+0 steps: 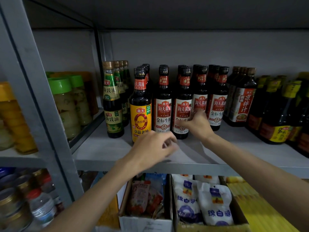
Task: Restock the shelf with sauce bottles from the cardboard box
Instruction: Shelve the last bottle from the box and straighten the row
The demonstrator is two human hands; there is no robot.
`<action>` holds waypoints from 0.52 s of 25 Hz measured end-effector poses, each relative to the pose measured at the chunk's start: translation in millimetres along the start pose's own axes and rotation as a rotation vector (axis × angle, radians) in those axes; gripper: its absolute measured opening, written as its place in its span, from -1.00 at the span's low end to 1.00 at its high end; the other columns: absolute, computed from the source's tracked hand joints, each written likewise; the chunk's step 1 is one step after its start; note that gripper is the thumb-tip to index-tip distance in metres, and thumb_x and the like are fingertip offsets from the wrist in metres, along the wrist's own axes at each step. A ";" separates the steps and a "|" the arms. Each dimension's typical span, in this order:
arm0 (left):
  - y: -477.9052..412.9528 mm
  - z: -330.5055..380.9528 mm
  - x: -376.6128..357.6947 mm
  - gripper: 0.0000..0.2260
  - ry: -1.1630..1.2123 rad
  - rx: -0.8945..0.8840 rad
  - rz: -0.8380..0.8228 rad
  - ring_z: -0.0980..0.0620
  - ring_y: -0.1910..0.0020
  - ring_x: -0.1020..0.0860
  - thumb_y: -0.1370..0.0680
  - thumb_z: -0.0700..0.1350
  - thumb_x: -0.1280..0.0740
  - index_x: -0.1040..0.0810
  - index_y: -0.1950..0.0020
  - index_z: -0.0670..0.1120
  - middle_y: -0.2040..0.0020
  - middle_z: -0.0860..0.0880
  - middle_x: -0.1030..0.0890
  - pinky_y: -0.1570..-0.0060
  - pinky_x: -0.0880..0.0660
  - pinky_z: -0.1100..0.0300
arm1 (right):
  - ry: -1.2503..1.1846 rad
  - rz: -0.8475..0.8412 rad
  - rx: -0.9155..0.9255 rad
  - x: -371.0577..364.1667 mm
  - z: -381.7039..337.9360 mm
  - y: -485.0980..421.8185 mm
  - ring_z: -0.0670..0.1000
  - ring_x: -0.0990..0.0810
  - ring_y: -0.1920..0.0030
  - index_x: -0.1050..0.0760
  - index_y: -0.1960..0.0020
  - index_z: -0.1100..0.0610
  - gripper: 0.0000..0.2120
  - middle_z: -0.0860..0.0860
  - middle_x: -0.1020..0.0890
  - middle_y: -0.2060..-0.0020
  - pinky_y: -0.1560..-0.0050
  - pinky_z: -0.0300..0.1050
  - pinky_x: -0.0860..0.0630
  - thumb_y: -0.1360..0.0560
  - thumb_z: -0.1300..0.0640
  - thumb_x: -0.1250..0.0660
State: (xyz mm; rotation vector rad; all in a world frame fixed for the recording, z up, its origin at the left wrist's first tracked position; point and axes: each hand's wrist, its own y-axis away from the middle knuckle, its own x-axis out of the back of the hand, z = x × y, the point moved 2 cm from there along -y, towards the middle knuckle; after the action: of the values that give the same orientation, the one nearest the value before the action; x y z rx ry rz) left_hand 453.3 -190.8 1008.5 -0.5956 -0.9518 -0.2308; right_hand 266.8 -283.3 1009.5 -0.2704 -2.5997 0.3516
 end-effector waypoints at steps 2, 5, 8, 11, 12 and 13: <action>18.8 -3.7 16.7 -0.90 0.056 -0.093 0.408 0.16 0.32 -0.59 -0.60 -0.06 -0.32 -0.60 0.01 -0.05 0.26 0.08 -0.62 0.33 -0.52 0.26 | 0.001 0.158 0.035 2.2 -6.6 16.3 0.08 -0.54 -0.21 -0.34 -0.32 0.13 -0.23 0.07 -0.46 -0.24 -0.27 0.06 -0.52 -0.25 -0.12 -0.56; 30.9 -30.3 38.4 -0.88 0.148 0.049 0.796 0.11 0.23 -0.52 -0.58 -0.03 -0.34 -0.50 -0.03 -0.06 0.19 0.08 -0.53 0.26 -0.50 0.18 | 0.107 0.149 0.224 -7.8 -31.8 45.9 0.01 -0.54 -0.10 -0.41 -0.33 0.15 -0.50 0.03 -0.51 -0.14 -0.11 -0.11 -0.51 -0.48 0.02 -0.46; 24.0 -56.8 43.2 -0.59 0.265 0.273 0.672 0.06 -0.12 -0.52 -0.57 0.11 -0.33 -0.36 -0.33 -0.02 -0.18 0.06 -0.50 -0.06 -0.53 0.05 | 0.178 -0.152 0.320 -41.7 -57.9 65.8 -0.02 -0.59 -0.09 -0.39 -0.40 0.17 -0.45 0.02 -0.59 -0.14 -0.05 -0.20 -0.52 -0.50 0.00 -0.45; 18.7 -62.4 39.2 -0.43 0.370 0.274 0.457 0.04 -0.25 -0.51 -0.57 0.11 -0.33 -0.21 -0.51 0.00 -0.27 0.10 -0.45 -0.22 -0.49 0.03 | 0.174 -0.295 0.310 -74.7 -66.4 64.0 0.02 -0.60 -0.19 -0.34 -0.41 0.18 -0.36 0.06 -0.59 -0.23 -0.20 -0.06 -0.56 -0.45 0.01 -0.51; 17.6 -63.2 37.6 -0.42 0.381 0.262 0.412 0.03 -0.24 -0.53 -0.57 0.09 -0.33 -0.20 -0.52 0.00 -0.26 0.10 -0.47 -0.22 -0.50 0.03 | 0.154 -0.297 0.301 -81.0 -66.9 62.3 0.04 -0.61 -0.18 -0.33 -0.39 0.19 -0.36 0.08 -0.59 -0.21 -0.19 -0.04 -0.57 -0.44 0.02 -0.52; 16.7 -64.4 37.7 -0.43 0.366 0.257 0.384 0.01 -0.23 -0.55 -0.58 0.06 -0.33 -0.20 -0.53 0.01 -0.28 0.07 -0.50 -0.21 -0.51 0.04 | 0.135 -0.286 0.294 -85.9 -67.0 60.2 0.06 -0.61 -0.17 -0.33 -0.37 0.20 -0.37 0.09 -0.60 -0.20 -0.17 -0.05 -0.58 -0.43 0.03 -0.52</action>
State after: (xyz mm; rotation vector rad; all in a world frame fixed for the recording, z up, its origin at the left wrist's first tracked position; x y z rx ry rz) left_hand 526.8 -211.4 1005.0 -0.4663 -0.4890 0.1237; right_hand 381.5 -235.0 1009.3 0.1716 -2.3704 0.5812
